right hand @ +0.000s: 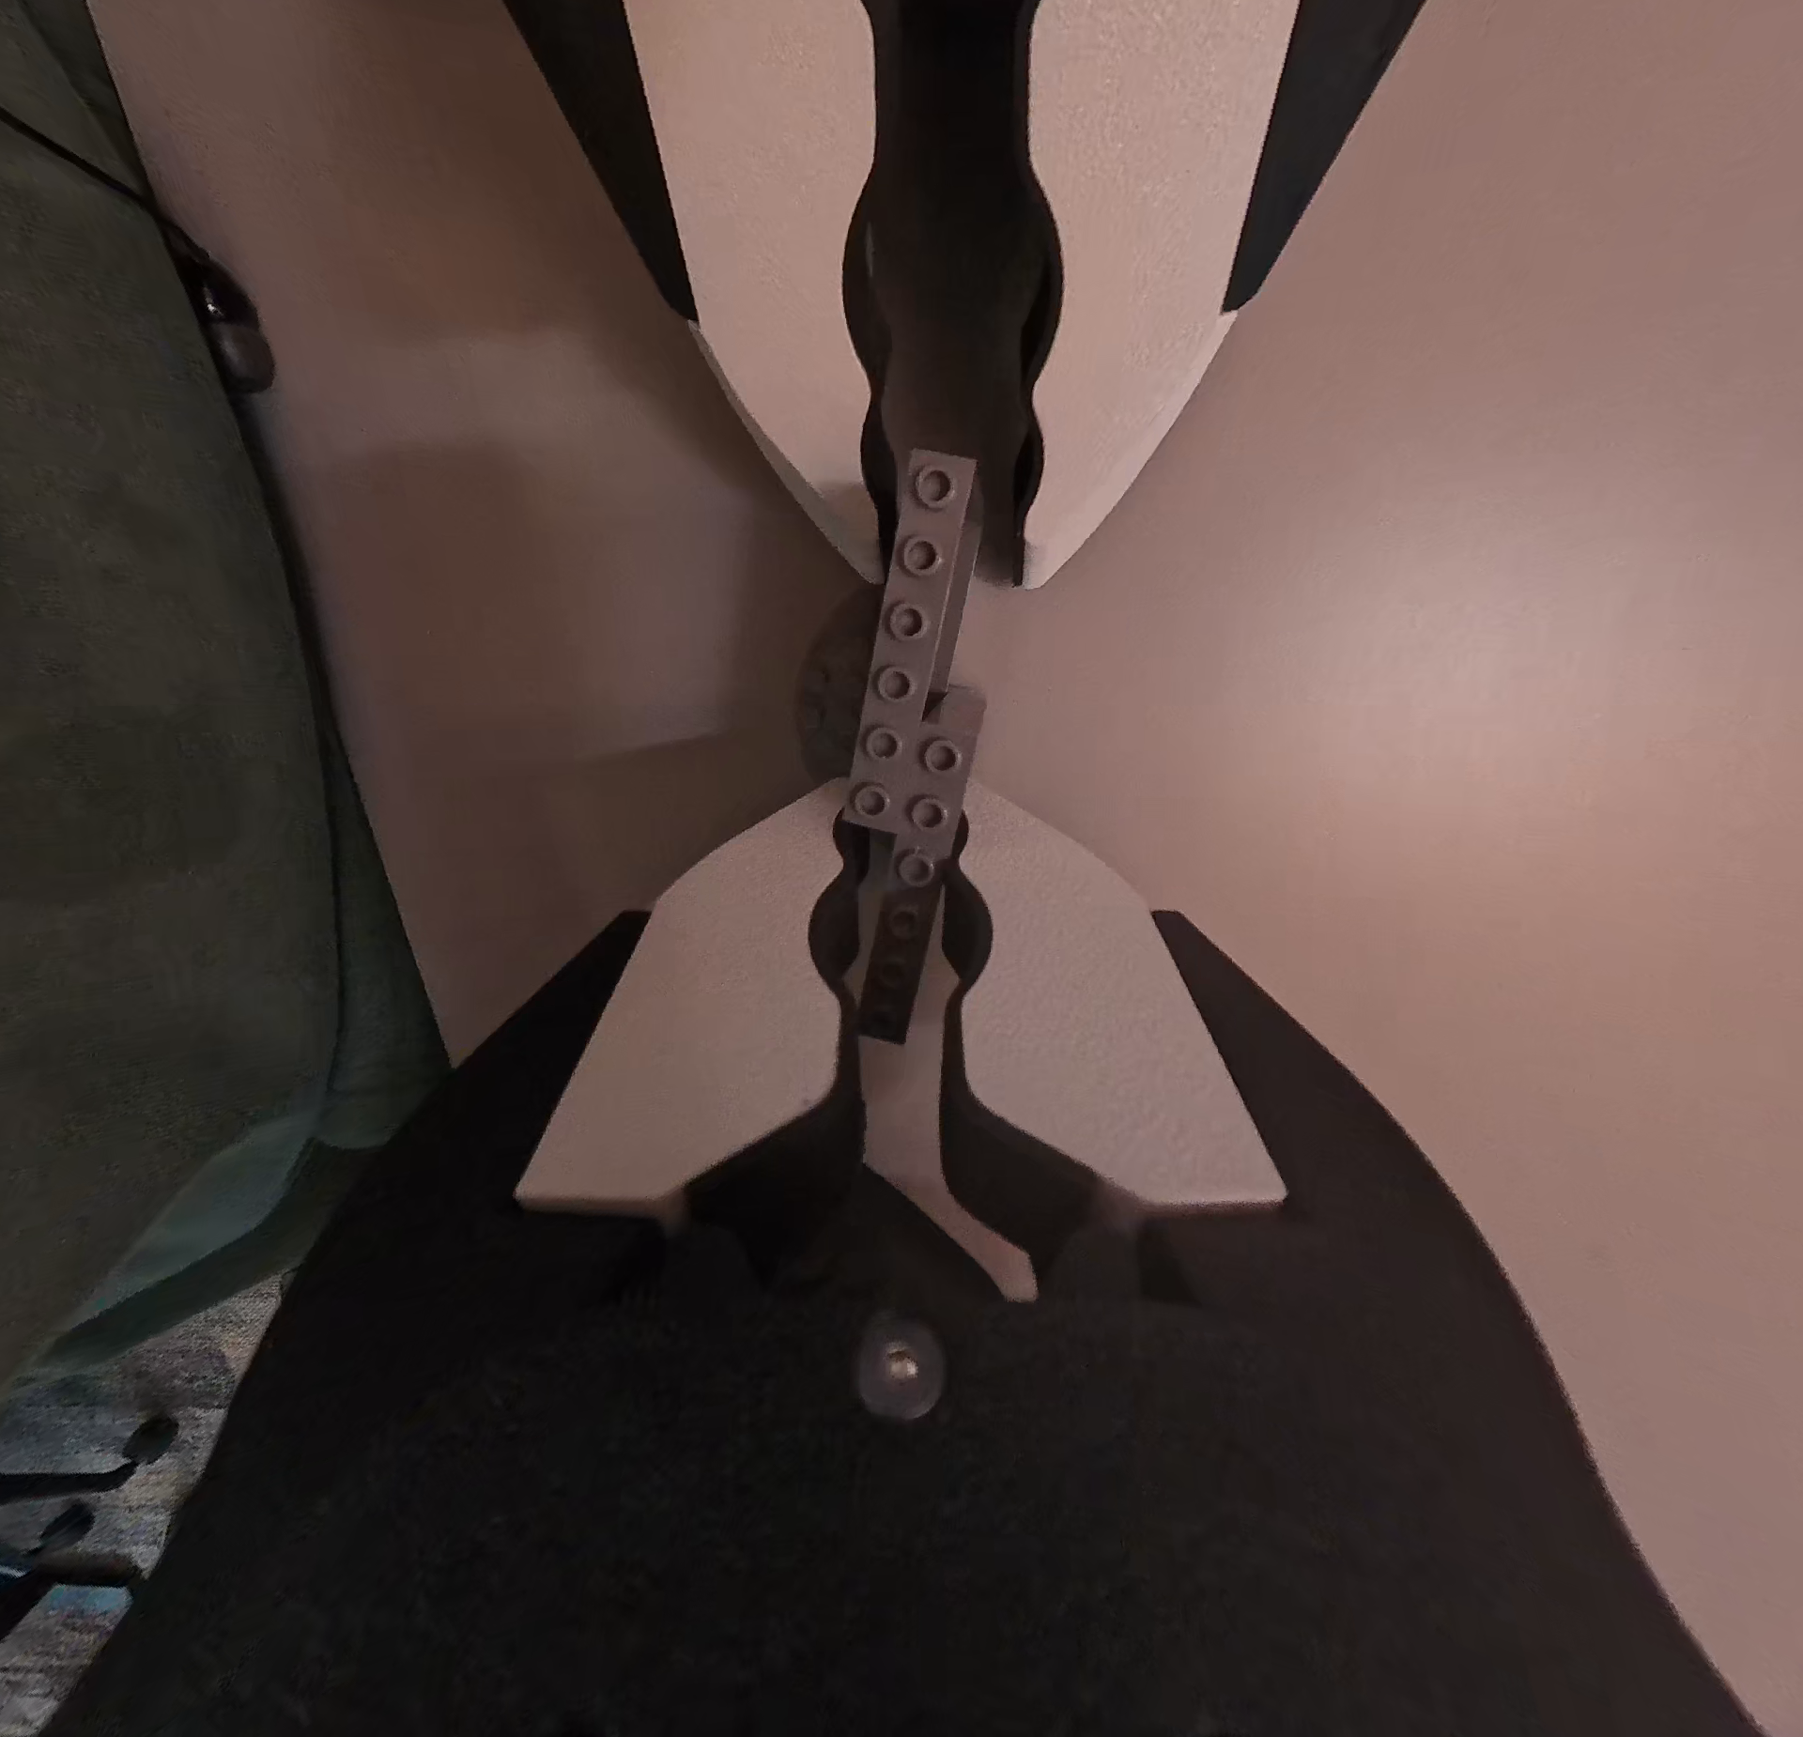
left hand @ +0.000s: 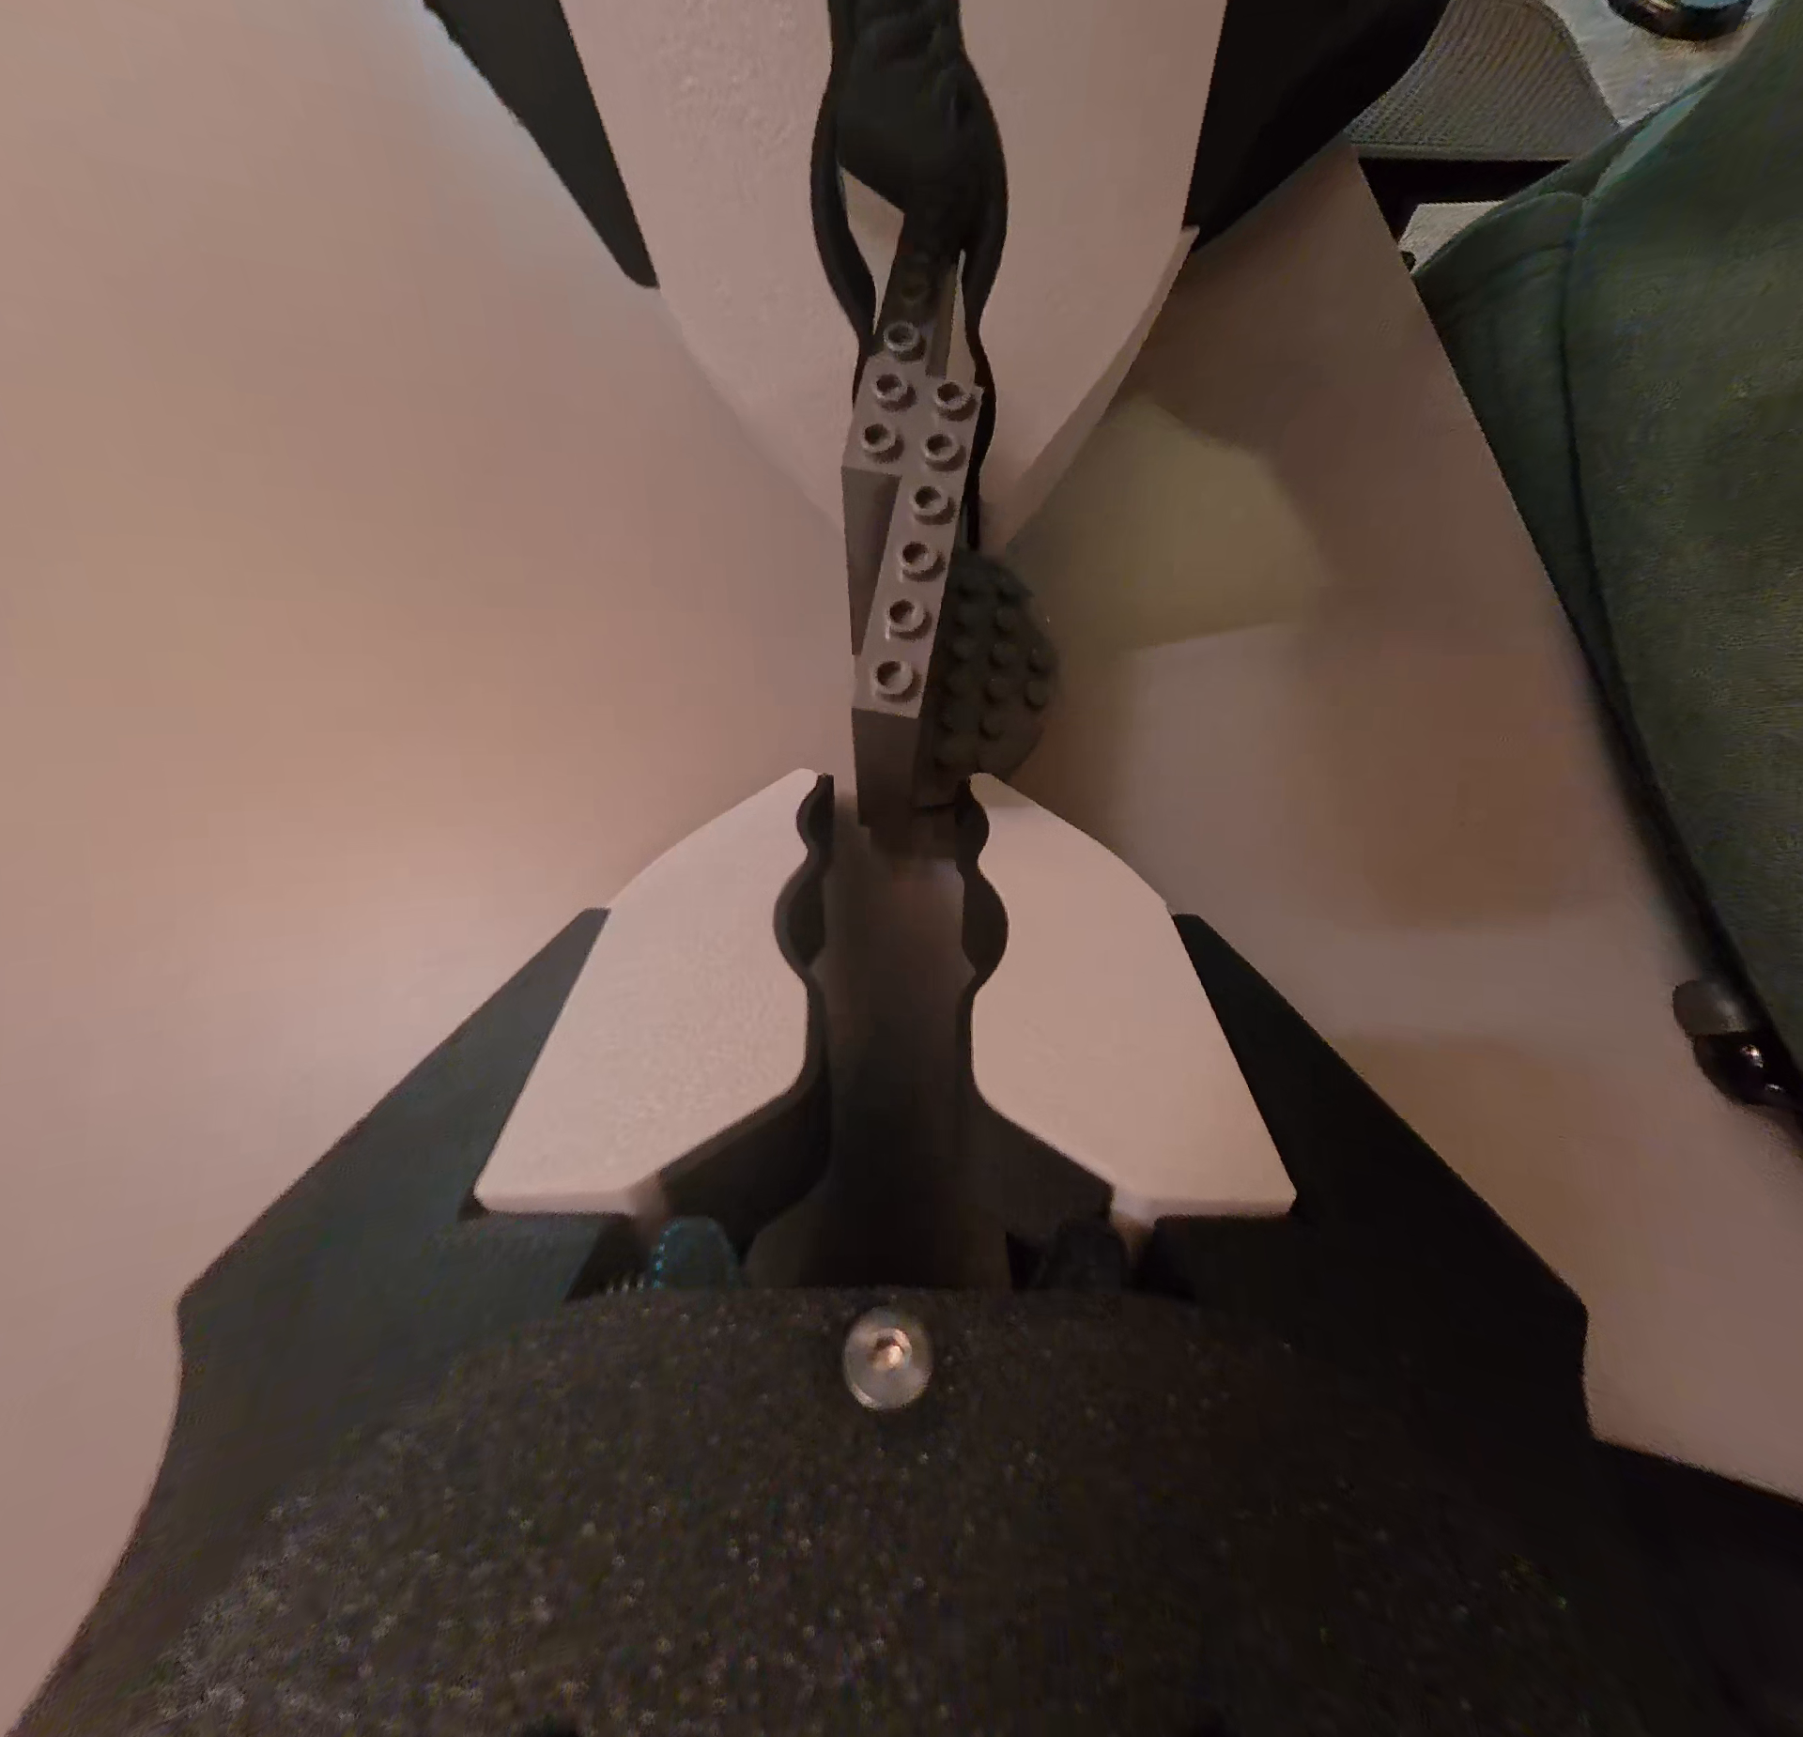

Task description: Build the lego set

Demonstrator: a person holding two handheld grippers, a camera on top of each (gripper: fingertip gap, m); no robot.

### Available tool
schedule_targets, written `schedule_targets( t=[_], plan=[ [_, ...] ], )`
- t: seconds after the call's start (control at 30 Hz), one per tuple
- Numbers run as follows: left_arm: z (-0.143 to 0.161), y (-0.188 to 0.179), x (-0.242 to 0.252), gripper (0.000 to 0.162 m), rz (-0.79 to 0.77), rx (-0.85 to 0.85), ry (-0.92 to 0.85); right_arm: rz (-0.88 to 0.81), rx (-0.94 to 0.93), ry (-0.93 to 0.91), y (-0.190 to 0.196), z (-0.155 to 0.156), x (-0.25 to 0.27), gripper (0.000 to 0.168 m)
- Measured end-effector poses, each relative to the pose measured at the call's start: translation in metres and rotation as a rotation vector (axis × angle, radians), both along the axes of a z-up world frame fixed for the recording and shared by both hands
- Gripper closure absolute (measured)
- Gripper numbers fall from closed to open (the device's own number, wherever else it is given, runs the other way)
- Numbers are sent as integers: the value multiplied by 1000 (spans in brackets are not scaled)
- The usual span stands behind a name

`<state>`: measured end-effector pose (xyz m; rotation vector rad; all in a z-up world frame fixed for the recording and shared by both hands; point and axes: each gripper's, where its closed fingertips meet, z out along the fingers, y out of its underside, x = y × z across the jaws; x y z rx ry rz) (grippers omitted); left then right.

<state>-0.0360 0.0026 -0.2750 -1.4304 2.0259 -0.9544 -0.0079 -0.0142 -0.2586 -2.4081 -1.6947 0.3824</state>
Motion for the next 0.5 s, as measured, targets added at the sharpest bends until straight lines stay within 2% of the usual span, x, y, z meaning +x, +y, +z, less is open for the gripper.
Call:
schedule_targets(
  t=[0.03, 0.23, 0.5],
  plan=[
    [0, 0, 0, 139, -2, 1, 0, 2, 0, 1, 0, -1, 0, 157],
    [1, 0, 0, 139, -4, -7, -6, 20, 3, 16, 2, -2, -3, 157],
    [0, -3, -1, 148, -18, -1, 0, 56, 4, 5, 3, -2, -6, 157]
  ],
)
